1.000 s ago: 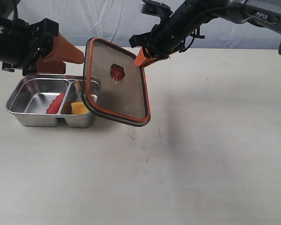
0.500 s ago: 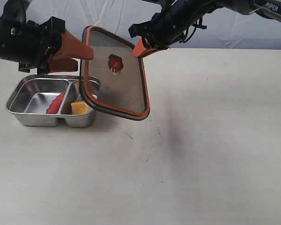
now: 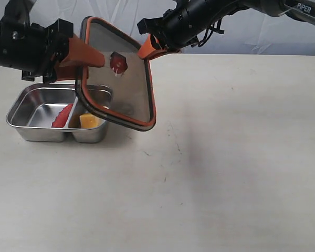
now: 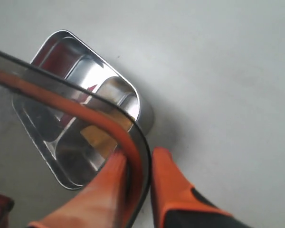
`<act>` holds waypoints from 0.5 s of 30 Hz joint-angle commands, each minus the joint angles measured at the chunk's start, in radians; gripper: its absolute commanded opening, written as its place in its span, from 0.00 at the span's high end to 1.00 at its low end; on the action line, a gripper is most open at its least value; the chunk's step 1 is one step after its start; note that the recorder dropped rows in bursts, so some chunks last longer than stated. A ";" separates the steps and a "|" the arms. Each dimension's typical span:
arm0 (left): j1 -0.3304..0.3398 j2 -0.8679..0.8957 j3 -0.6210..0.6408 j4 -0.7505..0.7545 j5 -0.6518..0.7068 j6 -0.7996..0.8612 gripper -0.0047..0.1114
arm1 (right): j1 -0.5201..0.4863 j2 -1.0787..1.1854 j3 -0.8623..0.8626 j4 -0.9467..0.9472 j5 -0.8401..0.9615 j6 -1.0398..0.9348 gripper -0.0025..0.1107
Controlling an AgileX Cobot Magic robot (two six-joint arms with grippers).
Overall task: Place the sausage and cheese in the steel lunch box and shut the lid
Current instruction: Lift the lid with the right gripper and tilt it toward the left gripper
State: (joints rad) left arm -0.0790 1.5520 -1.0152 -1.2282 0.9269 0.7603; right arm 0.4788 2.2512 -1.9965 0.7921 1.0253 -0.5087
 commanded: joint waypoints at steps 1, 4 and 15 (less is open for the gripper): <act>0.006 0.001 0.001 -0.001 -0.010 0.004 0.65 | 0.002 -0.017 -0.004 0.044 0.019 -0.023 0.99; 0.006 0.001 0.001 0.004 -0.019 0.004 0.82 | 0.002 -0.021 -0.004 0.044 0.023 -0.023 0.99; 0.006 0.001 0.001 0.140 -0.086 0.008 0.96 | 0.002 -0.032 -0.004 0.073 0.070 -0.087 0.99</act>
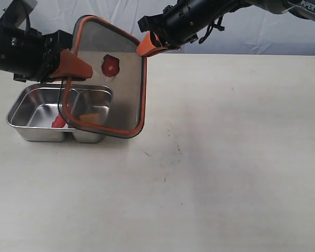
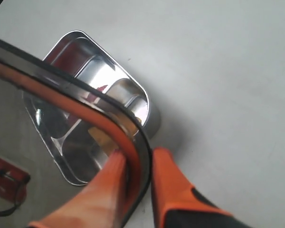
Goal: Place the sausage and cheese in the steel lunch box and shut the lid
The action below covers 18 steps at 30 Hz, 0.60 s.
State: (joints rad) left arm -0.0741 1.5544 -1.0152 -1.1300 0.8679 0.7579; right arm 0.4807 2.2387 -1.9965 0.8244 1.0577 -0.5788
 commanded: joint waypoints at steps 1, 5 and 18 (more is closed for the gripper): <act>0.001 -0.001 0.001 0.042 -0.030 0.010 0.96 | 0.000 -0.020 -0.004 0.041 0.038 -0.016 0.99; 0.001 -0.001 0.001 0.042 -0.034 0.030 0.96 | -0.002 -0.020 -0.004 0.041 0.045 -0.031 0.94; 0.004 -0.036 -0.030 0.151 -0.088 0.064 0.96 | -0.092 -0.079 -0.004 -0.013 0.010 -0.020 0.61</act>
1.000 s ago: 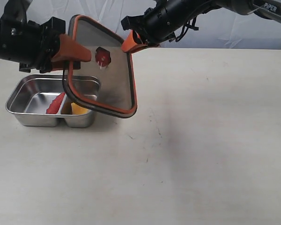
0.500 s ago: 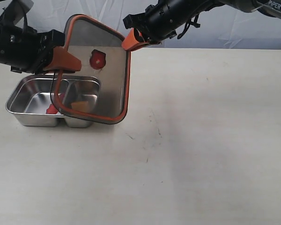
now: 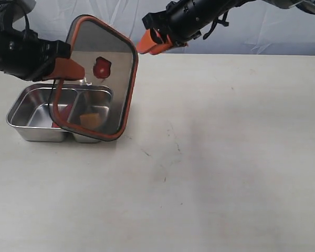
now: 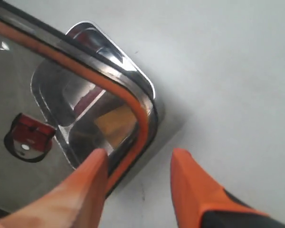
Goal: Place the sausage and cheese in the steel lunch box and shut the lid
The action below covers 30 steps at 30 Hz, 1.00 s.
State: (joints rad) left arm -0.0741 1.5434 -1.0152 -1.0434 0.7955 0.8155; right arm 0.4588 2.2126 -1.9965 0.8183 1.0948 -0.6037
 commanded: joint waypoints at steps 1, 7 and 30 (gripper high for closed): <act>0.004 -0.031 -0.044 0.098 -0.026 0.008 0.96 | -0.089 -0.065 -0.004 -0.009 -0.027 0.010 0.61; 0.004 -0.055 -0.149 0.403 -0.133 0.059 0.96 | -0.154 -0.097 -0.004 -0.013 0.024 0.014 0.61; -0.198 -0.080 -0.100 1.213 -0.248 0.156 0.96 | -0.156 -0.095 -0.004 -0.096 0.020 -0.014 0.61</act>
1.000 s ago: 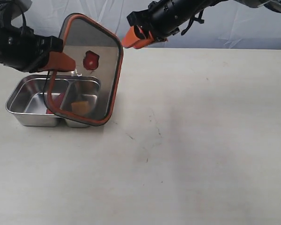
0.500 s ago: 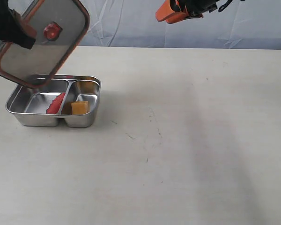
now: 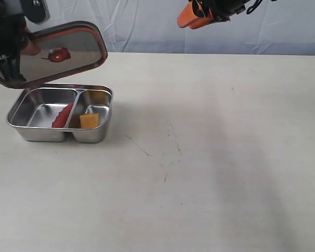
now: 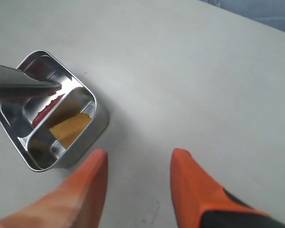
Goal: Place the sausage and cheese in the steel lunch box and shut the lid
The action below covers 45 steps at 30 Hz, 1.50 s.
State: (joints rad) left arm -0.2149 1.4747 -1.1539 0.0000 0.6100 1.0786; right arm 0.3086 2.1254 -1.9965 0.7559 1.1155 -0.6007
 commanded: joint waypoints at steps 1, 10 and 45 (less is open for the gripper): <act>-0.072 -0.012 0.049 0.231 -0.072 -0.143 0.96 | -0.006 -0.008 -0.004 -0.039 -0.001 -0.019 0.61; -0.239 -0.021 0.179 0.996 -0.086 -0.923 0.96 | -0.006 -0.008 -0.004 -0.102 -0.001 -0.019 0.61; -0.415 0.135 0.507 1.744 -0.038 -1.841 0.96 | -0.006 -0.006 -0.004 -0.092 0.064 -0.033 0.61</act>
State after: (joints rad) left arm -0.6214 1.5794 -0.6491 1.7373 0.5962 -0.7253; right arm 0.3086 2.1254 -1.9965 0.6558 1.1686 -0.6248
